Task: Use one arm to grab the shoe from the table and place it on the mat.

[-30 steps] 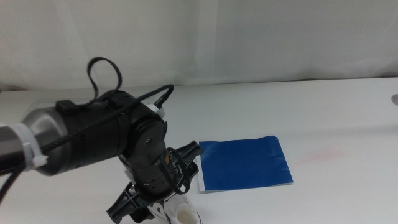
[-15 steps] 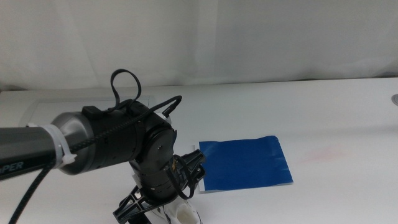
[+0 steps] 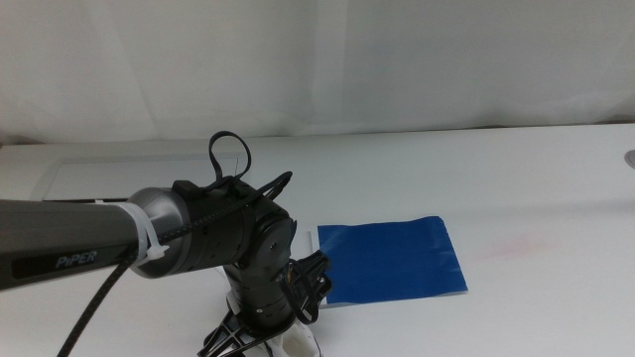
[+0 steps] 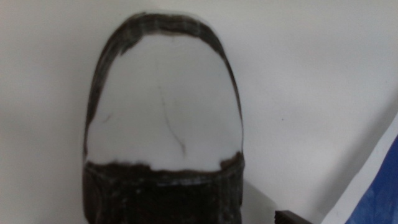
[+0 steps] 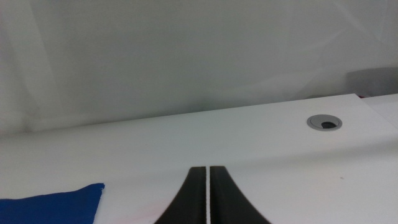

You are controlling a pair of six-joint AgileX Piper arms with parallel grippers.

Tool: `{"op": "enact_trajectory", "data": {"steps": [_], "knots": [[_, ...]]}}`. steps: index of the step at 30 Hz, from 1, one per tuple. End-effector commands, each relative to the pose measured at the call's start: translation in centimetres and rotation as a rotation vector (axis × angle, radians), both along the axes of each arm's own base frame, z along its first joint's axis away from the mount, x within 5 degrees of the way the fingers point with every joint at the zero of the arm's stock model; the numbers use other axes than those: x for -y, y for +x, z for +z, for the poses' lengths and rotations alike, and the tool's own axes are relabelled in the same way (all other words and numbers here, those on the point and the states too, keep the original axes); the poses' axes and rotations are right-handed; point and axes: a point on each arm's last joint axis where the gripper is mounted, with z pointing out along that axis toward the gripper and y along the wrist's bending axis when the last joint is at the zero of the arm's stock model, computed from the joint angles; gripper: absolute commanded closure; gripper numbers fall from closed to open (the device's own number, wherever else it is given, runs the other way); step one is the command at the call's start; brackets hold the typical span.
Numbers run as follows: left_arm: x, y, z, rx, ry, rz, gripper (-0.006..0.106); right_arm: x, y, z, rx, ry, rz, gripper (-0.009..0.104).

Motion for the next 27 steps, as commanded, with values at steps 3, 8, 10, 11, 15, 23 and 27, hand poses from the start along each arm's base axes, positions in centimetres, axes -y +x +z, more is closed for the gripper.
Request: {"op": "enact_trajectory", "data": {"steps": [3,8,10,11,15,23,27], "knots": [[0.3,-0.2,-0.9,-0.031,-0.002,0.027,0.018,0.0,-0.1,-1.3,-0.028,-0.021,0.0,0.097],[0.5,0.0,-1.0,-0.013,-0.018,0.024,0.075,0.0,-0.1,-1.3,-0.028,-0.021,0.0,0.097],[0.5,-0.2,-1.0,-0.027,-0.016,0.025,0.102,0.0,-0.1,-1.3,-0.028,-0.021,0.0,0.097],[0.4,-0.3,-1.1,-0.045,-0.011,0.033,0.102,0.0,-0.1,-1.3,-0.028,-0.021,0.0,0.097],[0.4,-0.5,-1.1,-0.062,-0.003,0.041,0.102,0.0,-0.1,-1.3,-0.028,-0.021,0.0,0.097],[-0.1,-0.6,0.1,-0.07,-0.003,0.075,0.103,0.0,-0.1,-1.3,-0.028,-0.021,0.0,0.097],[-1.1,-0.2,1.4,-0.08,-0.038,0.171,0.103,0.0,-0.1,-1.3,-0.028,-0.021,0.0,0.097]]}}
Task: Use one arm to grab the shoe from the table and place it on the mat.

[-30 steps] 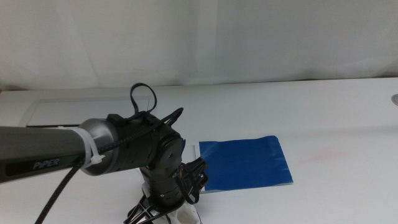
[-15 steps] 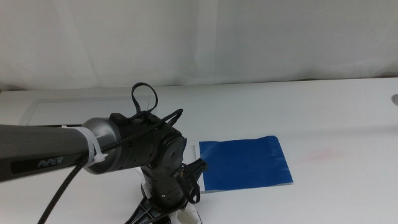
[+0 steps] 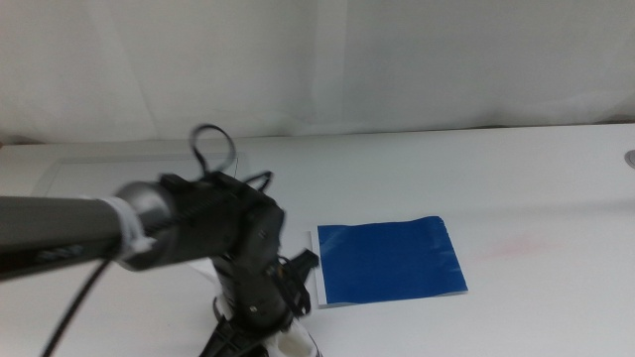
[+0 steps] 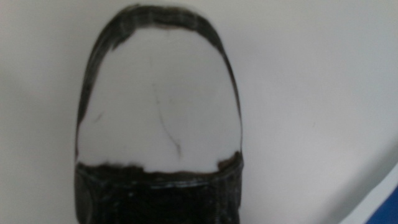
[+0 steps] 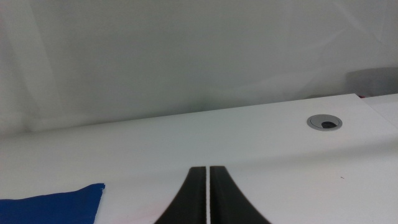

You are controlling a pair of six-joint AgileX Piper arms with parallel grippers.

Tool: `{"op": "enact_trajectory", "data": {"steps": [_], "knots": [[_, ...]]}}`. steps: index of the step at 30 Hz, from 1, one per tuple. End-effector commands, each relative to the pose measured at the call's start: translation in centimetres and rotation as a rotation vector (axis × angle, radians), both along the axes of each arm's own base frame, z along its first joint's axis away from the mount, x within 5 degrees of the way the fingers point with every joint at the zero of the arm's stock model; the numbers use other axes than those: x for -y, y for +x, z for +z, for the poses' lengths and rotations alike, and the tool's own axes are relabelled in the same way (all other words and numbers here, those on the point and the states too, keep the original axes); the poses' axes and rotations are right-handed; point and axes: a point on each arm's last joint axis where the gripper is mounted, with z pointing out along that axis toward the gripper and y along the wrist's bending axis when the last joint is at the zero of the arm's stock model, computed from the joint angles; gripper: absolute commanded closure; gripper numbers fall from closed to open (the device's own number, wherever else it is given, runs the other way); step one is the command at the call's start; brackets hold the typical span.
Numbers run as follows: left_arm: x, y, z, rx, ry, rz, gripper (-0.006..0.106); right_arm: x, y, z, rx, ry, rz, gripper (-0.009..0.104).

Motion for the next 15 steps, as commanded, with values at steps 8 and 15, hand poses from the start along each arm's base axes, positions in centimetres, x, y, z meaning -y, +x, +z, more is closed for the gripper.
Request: {"op": "enact_trajectory", "data": {"steps": [8,15], "knots": [[-2.7,0.5,5.3,0.056,-0.126,0.217,0.103,0.0,-0.1,-1.3,-0.028,-0.021,0.0,0.097],[-3.0,1.2,8.4,0.148,-0.089,0.275,0.103,0.0,-0.1,-1.3,-0.028,-0.021,0.0,0.097]]}}
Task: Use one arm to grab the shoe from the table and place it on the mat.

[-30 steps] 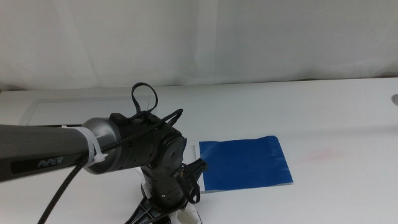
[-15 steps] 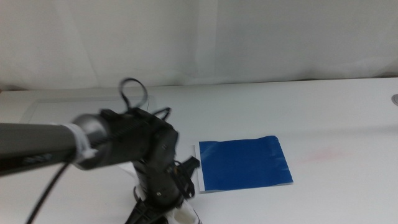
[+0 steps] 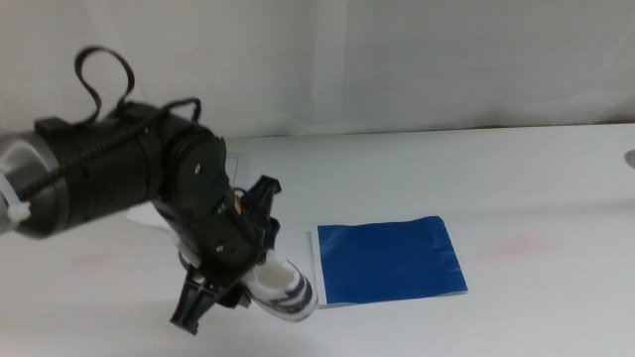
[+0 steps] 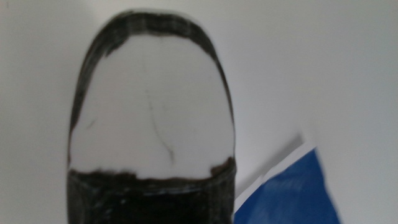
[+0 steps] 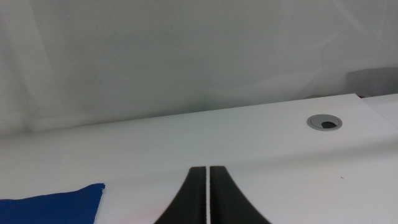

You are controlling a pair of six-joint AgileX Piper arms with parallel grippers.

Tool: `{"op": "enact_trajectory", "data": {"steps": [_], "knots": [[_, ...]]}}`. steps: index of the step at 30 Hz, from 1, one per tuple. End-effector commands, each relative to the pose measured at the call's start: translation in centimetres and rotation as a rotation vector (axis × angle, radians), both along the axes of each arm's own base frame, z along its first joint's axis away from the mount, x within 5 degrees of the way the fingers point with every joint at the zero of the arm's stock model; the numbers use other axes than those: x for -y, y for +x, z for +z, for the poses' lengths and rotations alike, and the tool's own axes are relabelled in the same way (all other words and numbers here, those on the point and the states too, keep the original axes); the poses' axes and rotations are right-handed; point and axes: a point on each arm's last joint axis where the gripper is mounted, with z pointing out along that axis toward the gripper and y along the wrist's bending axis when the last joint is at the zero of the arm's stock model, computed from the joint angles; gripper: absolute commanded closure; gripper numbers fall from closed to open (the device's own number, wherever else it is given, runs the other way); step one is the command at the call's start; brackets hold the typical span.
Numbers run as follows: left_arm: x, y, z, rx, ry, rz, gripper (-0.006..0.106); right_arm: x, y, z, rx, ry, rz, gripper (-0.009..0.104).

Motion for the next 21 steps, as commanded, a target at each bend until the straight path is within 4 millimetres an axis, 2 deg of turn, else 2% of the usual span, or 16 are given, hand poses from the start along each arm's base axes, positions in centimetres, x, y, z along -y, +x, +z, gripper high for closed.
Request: {"op": "enact_trajectory", "data": {"steps": [1,5,6,10,21], "knots": [[0.0,-0.1,1.4,-0.009,0.032,0.064,0.103,0.0,-0.1,-1.3,-0.028,-0.021,0.0,0.097],[0.8,0.1,3.5,0.04,0.071,0.146,0.103,0.0,-0.1,-1.3,-0.028,-0.021,0.0,0.097],[1.4,0.0,4.6,0.067,0.077,0.193,0.103,0.0,-0.1,-1.3,-0.028,-0.021,0.0,0.097],[2.9,0.9,6.0,0.118,0.049,0.248,0.103,0.0,-0.1,-1.3,-0.028,-0.021,0.0,0.097],[9.7,3.4,4.2,0.011,0.124,0.203,0.103,0.0,-0.1,-1.3,-0.028,-0.021,0.0,0.097]]}}
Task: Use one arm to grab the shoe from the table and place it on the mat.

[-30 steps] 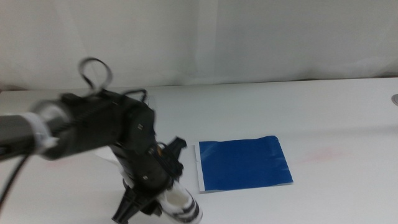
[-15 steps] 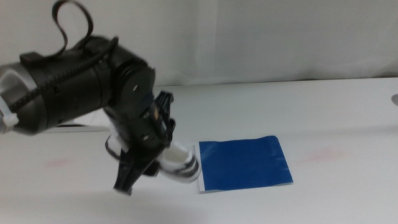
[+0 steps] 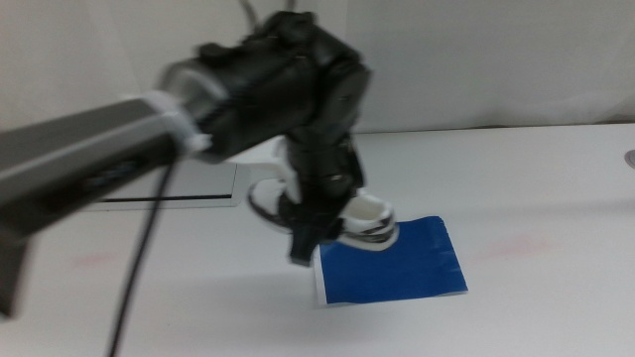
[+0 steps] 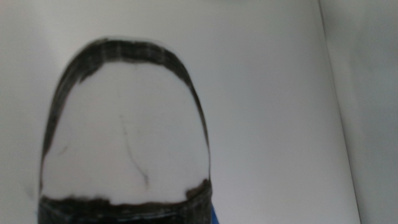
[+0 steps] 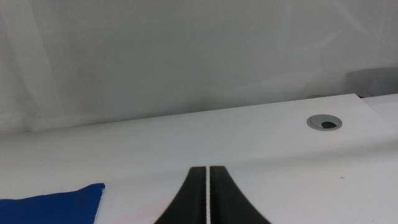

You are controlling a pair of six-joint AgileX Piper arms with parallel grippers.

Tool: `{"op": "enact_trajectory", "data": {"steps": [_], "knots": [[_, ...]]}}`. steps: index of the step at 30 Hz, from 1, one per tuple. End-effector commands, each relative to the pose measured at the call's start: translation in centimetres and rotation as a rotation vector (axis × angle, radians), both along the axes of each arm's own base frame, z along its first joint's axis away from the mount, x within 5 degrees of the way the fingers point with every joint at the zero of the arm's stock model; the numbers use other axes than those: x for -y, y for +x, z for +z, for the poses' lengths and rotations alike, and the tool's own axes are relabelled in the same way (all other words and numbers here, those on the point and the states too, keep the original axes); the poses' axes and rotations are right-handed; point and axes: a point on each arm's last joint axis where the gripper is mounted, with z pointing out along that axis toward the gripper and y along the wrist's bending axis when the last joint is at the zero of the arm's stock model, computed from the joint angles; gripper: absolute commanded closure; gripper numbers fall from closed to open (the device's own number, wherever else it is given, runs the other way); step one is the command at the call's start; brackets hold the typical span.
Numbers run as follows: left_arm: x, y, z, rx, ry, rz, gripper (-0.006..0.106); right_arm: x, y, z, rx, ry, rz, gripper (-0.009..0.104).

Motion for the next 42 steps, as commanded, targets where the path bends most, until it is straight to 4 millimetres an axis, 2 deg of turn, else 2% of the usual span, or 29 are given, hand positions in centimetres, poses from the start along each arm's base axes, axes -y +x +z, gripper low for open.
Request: {"op": "enact_trajectory", "data": {"steps": [1,8,12,17,25,42], "knots": [[1.0,0.0,-0.3,-0.062,0.05,0.02,0.103,0.0,-0.1,-1.3,-0.029,-0.018,-0.001,0.097],[4.4,1.7,-2.3,-0.104,-0.017,0.017,0.103,0.0,-0.1,-1.3,-0.029,-0.018,-0.001,0.097],[5.5,2.5,-3.2,-0.105,-0.029,0.015,0.103,0.0,-0.1,-1.3,-0.029,-0.018,-0.001,0.097],[6.0,2.9,-4.4,-0.118,-0.025,0.016,0.103,0.0,-0.1,-1.3,-0.029,-0.018,-0.001,0.097],[7.3,2.4,-7.2,-0.253,-0.085,0.036,0.103,0.0,-0.1,-1.3,-0.029,-0.018,-0.001,0.097],[7.7,3.6,-11.0,-0.238,-0.071,0.045,0.103,0.0,-0.1,-1.3,-0.029,-0.018,-0.001,0.097]]}}
